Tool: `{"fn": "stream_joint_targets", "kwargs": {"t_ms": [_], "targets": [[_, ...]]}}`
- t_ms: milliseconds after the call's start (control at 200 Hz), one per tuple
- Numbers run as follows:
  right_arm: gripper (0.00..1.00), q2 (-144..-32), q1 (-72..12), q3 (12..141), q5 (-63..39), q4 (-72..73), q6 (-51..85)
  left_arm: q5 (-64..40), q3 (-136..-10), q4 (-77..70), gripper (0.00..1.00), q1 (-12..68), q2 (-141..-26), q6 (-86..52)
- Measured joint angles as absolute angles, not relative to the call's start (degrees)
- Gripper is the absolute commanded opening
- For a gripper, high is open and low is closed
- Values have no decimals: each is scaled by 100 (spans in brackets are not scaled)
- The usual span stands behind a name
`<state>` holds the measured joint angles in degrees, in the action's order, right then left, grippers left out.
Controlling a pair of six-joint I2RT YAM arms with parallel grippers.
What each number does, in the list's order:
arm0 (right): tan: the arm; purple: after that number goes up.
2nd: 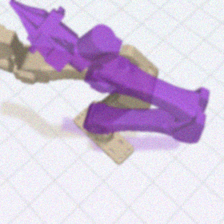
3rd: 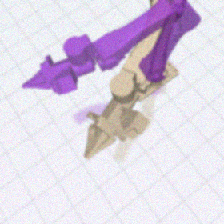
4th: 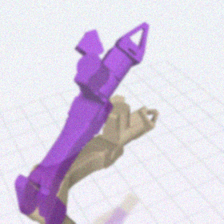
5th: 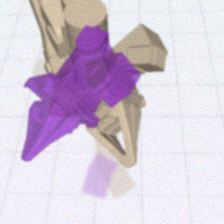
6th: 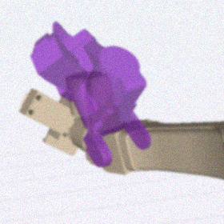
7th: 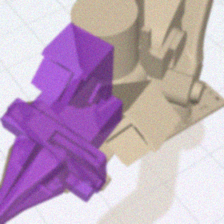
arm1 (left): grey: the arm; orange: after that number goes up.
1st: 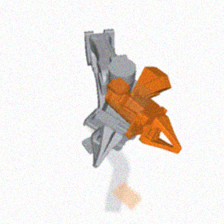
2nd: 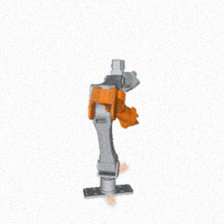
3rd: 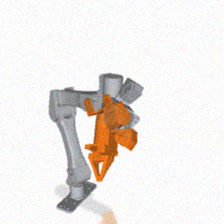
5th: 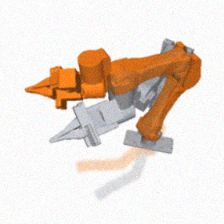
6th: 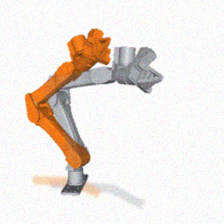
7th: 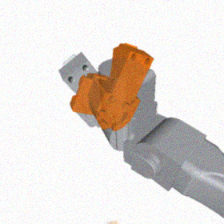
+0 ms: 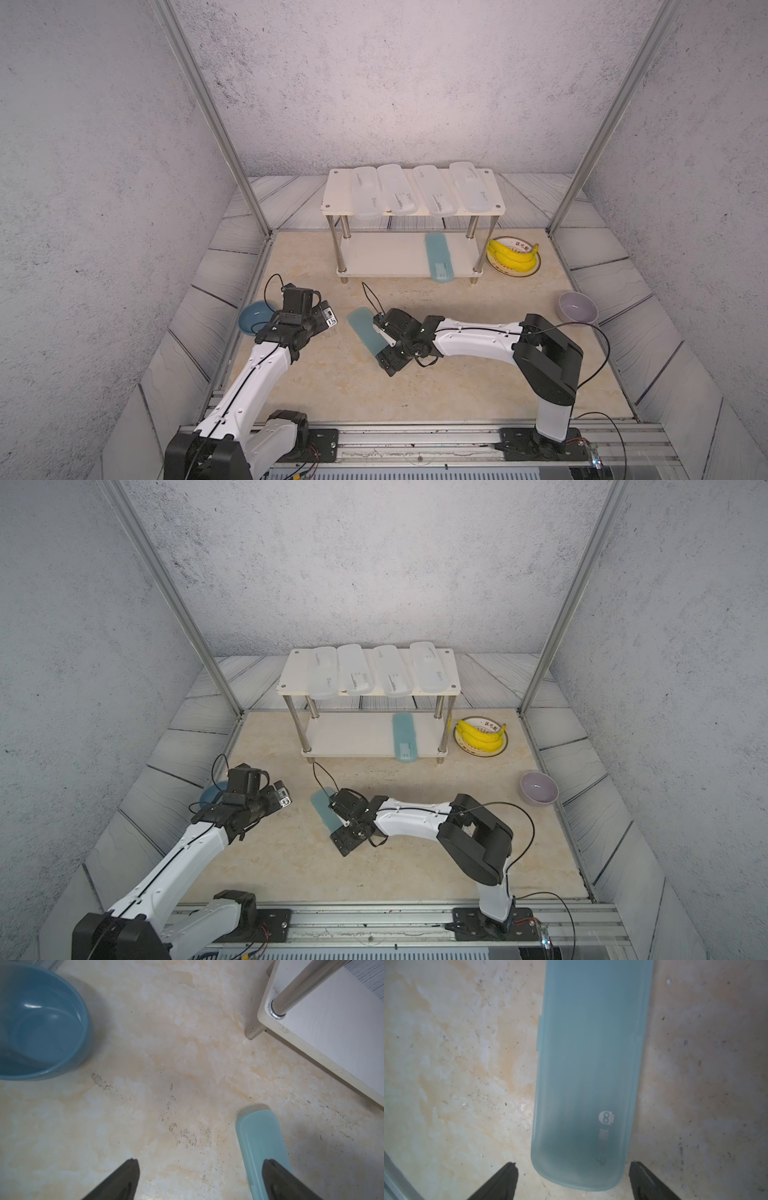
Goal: Place the pencil cases on the shelf according to color
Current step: Pick up the pencil case from the center of the board.
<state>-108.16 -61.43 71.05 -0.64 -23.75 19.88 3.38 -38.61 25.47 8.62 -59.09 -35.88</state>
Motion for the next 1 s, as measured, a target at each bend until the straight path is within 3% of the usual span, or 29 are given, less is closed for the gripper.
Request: {"fn": "stream_joint_targets", "kwargs": {"t_ms": [580,1001], "targets": [[91,-11421,-6333,7636,517,-2783,2200,370,-3839,2545,99,701,-5400,-3627],[78,-11469,-6427,7686,773,-2825,2423,353,-3830,2545,99,681,-5290,-3653]]}}
